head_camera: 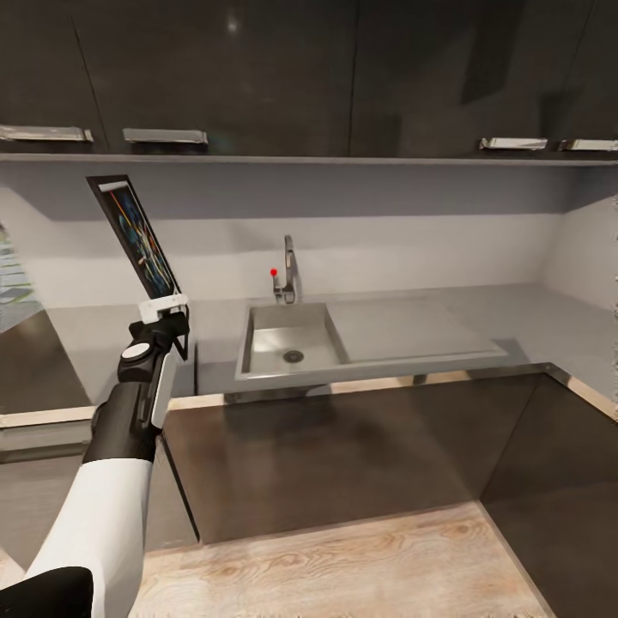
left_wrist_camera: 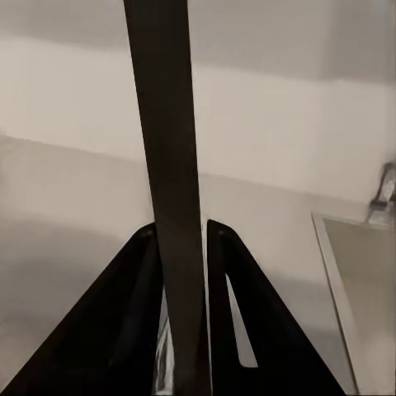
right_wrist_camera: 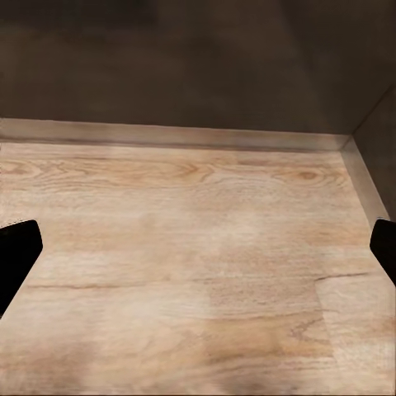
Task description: Pick up the poster from the kitchen countertop and hang it on one of the wall nails in the kitchen.
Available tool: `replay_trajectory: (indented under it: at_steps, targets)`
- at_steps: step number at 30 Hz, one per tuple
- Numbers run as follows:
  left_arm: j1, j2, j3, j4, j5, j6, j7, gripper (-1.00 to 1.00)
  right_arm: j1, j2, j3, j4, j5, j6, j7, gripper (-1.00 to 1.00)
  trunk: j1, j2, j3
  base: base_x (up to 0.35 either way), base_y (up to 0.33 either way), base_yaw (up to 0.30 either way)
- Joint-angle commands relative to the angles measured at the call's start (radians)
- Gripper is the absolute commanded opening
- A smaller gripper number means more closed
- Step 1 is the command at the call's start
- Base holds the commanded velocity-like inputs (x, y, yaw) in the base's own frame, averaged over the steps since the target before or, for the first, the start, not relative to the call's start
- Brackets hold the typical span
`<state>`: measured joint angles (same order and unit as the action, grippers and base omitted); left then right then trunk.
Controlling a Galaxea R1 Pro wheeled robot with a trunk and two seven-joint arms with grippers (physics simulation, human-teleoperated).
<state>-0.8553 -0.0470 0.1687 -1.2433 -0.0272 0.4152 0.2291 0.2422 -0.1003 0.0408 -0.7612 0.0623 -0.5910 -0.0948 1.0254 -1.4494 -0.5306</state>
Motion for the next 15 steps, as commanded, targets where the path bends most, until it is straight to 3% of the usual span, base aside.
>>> replay_trajectory:
  at_steps: [1,15]
  targets:
    - [-0.001,-0.001,0.001,-0.002,-0.005,0.006,0.003,-1.00,0.000,-0.001,0.004,-0.001,0.007,0.000,-0.010,1.00,0.000,-0.001,-0.001,-0.261,0.000,0.000]
    - [-0.001,0.001,0.001,-0.002,-0.004,0.008,0.000,-1.00,-0.001,-0.001,0.004,-0.001,0.008,0.000,-0.010,1.00,0.000,-0.001,-0.001,-0.317,0.000,0.000]
